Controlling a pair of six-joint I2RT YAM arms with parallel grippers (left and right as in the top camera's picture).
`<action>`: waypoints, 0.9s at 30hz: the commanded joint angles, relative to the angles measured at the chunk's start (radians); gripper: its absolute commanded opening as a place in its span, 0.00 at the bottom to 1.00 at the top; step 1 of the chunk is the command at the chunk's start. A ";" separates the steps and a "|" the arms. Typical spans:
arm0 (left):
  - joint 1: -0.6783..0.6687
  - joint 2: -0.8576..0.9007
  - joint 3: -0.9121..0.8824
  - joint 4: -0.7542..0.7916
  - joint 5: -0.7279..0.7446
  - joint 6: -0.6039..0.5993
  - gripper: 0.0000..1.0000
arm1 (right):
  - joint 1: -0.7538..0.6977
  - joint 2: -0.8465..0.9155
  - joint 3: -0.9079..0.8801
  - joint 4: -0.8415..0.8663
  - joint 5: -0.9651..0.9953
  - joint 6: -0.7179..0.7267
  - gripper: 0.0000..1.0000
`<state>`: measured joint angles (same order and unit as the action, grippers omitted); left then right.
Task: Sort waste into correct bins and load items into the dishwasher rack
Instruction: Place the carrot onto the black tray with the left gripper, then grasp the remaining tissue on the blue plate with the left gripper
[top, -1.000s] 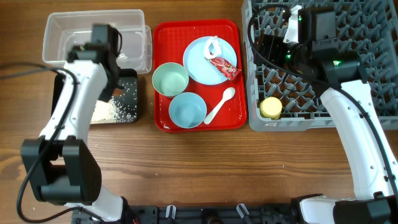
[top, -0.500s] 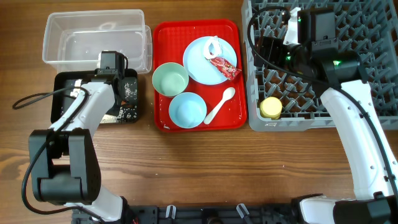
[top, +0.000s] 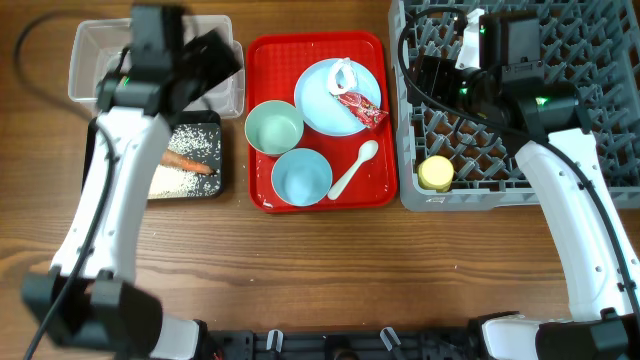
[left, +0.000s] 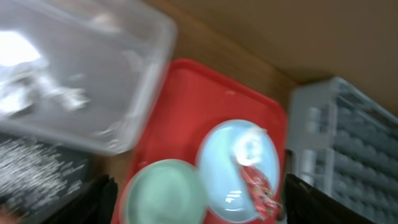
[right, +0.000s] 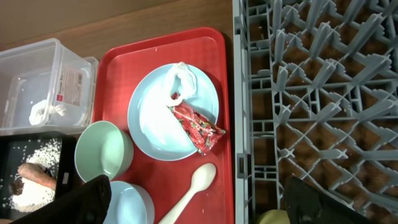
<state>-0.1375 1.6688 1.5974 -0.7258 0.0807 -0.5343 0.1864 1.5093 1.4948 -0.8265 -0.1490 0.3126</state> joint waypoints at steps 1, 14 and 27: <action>-0.115 0.226 0.184 0.005 0.011 0.117 0.90 | 0.000 0.006 0.002 -0.007 -0.009 0.004 0.93; -0.301 0.622 0.254 0.294 -0.042 0.331 0.99 | 0.000 0.005 0.002 -0.112 -0.008 0.002 1.00; -0.350 0.733 0.254 0.369 -0.127 0.426 0.89 | 0.000 0.005 0.002 -0.111 -0.007 0.002 1.00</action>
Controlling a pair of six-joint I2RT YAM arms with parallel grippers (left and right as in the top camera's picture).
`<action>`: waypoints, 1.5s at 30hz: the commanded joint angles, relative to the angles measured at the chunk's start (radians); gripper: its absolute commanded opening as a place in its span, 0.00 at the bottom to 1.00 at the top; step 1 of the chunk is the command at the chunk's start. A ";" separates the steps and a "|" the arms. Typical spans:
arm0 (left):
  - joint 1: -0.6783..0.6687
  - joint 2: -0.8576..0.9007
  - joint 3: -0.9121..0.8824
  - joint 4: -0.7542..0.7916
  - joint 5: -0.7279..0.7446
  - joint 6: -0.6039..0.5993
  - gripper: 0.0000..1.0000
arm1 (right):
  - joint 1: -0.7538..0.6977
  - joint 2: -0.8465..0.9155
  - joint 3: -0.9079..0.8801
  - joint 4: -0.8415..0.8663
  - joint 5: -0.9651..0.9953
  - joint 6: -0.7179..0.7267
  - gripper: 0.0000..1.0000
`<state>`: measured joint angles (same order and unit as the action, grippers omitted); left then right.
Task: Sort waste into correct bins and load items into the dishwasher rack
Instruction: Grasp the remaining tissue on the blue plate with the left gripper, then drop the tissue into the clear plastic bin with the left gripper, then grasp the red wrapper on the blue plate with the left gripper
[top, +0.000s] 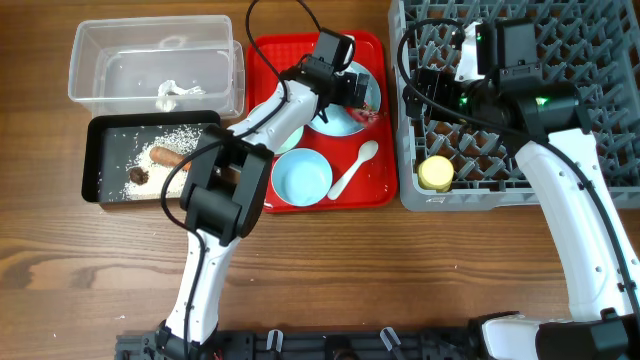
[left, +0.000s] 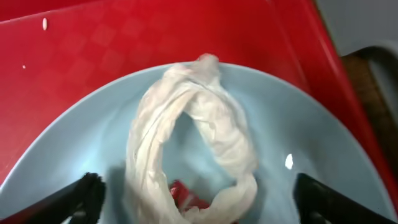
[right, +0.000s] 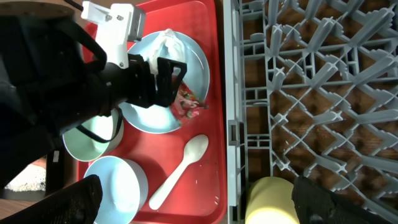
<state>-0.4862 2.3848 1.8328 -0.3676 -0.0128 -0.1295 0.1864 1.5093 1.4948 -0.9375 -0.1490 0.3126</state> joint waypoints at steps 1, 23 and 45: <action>-0.006 0.021 0.019 0.009 -0.034 0.022 0.71 | 0.000 0.005 0.002 0.000 -0.007 0.002 1.00; 0.264 -0.354 0.019 -0.297 -0.155 -0.135 0.04 | 0.000 0.005 0.002 0.010 -0.008 -0.024 1.00; 0.169 -0.270 0.021 -0.424 0.027 0.125 1.00 | 0.000 0.005 0.002 0.029 -0.008 -0.022 1.00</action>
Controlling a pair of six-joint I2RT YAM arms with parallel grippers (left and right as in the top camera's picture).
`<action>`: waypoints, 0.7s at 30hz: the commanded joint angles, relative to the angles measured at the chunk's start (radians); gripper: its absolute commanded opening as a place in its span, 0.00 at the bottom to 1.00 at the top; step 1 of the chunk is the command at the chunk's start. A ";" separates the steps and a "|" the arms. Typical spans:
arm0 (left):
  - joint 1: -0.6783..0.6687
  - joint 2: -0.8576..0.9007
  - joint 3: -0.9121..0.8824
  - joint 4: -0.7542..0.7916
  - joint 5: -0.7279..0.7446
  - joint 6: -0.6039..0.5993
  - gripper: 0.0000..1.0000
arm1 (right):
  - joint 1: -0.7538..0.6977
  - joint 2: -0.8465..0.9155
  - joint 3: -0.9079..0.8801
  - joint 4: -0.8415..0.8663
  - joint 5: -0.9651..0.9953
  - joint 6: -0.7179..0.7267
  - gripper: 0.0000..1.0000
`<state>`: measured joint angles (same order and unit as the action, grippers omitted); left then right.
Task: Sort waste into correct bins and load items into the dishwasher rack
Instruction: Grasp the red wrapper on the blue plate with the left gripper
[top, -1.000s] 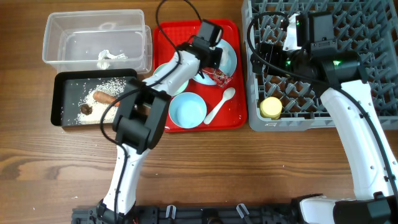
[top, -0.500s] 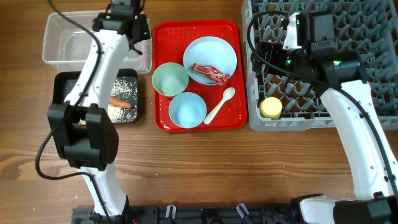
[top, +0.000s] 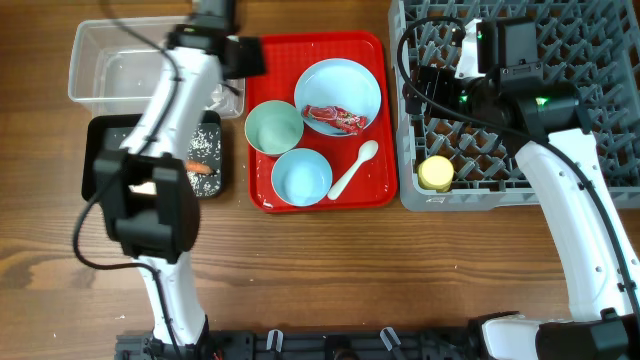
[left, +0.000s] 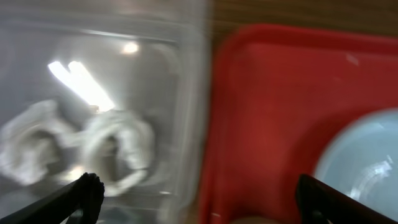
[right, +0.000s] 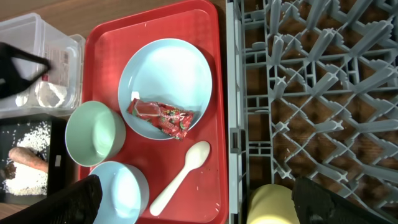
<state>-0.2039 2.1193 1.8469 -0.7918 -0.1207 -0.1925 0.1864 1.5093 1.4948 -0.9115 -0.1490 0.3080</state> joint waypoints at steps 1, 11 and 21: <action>-0.150 -0.003 0.006 -0.003 0.147 0.254 1.00 | 0.000 0.005 0.002 0.002 -0.008 -0.017 1.00; -0.251 0.131 0.003 0.012 0.238 0.553 0.95 | 0.000 0.005 0.002 -0.002 -0.008 -0.020 1.00; -0.269 0.232 0.003 0.097 0.262 0.661 0.88 | 0.000 0.005 0.002 -0.002 -0.008 -0.020 0.99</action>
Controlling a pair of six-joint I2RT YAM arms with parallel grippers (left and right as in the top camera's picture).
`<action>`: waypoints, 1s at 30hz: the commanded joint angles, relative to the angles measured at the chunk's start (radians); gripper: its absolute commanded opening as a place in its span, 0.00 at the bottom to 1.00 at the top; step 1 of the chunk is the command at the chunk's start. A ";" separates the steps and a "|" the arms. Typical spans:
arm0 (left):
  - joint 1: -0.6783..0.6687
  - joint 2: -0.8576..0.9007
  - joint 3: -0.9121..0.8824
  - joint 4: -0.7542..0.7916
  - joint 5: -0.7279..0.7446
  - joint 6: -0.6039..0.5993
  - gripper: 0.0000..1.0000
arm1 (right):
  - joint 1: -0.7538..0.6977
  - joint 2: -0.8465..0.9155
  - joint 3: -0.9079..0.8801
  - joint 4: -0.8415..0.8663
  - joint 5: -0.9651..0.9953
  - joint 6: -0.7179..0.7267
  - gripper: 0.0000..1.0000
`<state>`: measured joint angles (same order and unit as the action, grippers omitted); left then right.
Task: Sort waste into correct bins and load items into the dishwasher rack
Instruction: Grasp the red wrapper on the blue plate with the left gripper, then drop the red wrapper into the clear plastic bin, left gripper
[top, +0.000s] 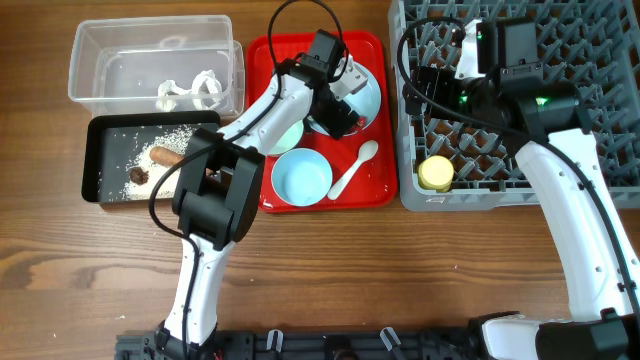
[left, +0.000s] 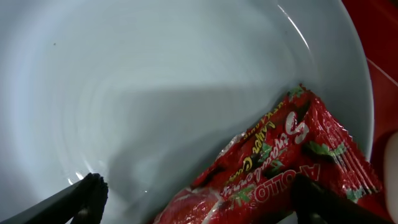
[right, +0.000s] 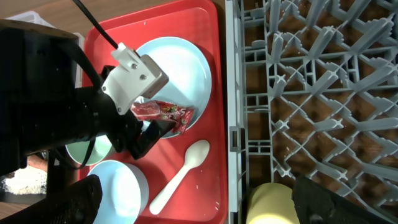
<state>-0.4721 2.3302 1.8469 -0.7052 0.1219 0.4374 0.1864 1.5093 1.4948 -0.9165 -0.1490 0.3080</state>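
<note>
A red snack wrapper (left: 280, 168) lies on the light blue plate (left: 124, 81) at the back of the red tray (top: 270, 60). My left gripper (left: 199, 208) is low over the plate, open, its fingers either side of the wrapper. From above, the left gripper (top: 335, 110) hides most of the wrapper. The right wrist view shows the wrapper (right: 163, 111) just under the left gripper. My right gripper (top: 428, 85) hangs open over the grey dishwasher rack (top: 560, 60), holding nothing. Two white tissues (top: 187, 92) lie in the clear bin (top: 100, 40).
On the tray sit a blue bowl (top: 302, 177), a white spoon (top: 352, 168) and a green bowl (top: 290, 135), partly under the left arm. A yellow cup (top: 435, 172) stands in the rack's near left corner. A black tray (top: 105, 180) of food scraps lies in front of the bin.
My left gripper was at the clear bin and is now down on the blue plate, open around the red wrapper. The right arm has not moved.
First my left gripper was over the clear bin, with a tissue and the wrapper on the plate. Then it was at the plate over the tissue. Later it was back at the bin, the plate bearing only the wrapper. Now two tissues lie in the bin.
</note>
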 joint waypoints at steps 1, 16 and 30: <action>-0.001 0.023 0.003 0.011 0.019 0.032 0.78 | 0.000 0.005 0.002 0.003 -0.008 -0.020 1.00; 0.008 -0.063 0.016 0.089 -0.068 -0.265 0.04 | 0.000 0.005 0.002 0.002 -0.008 -0.019 1.00; 0.363 -0.334 0.016 -0.058 -0.113 -0.862 0.04 | 0.000 0.005 0.002 0.004 -0.008 -0.019 1.00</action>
<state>-0.1867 1.9892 1.8584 -0.7074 0.0402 -0.2749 0.1864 1.5093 1.4948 -0.9161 -0.1490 0.3080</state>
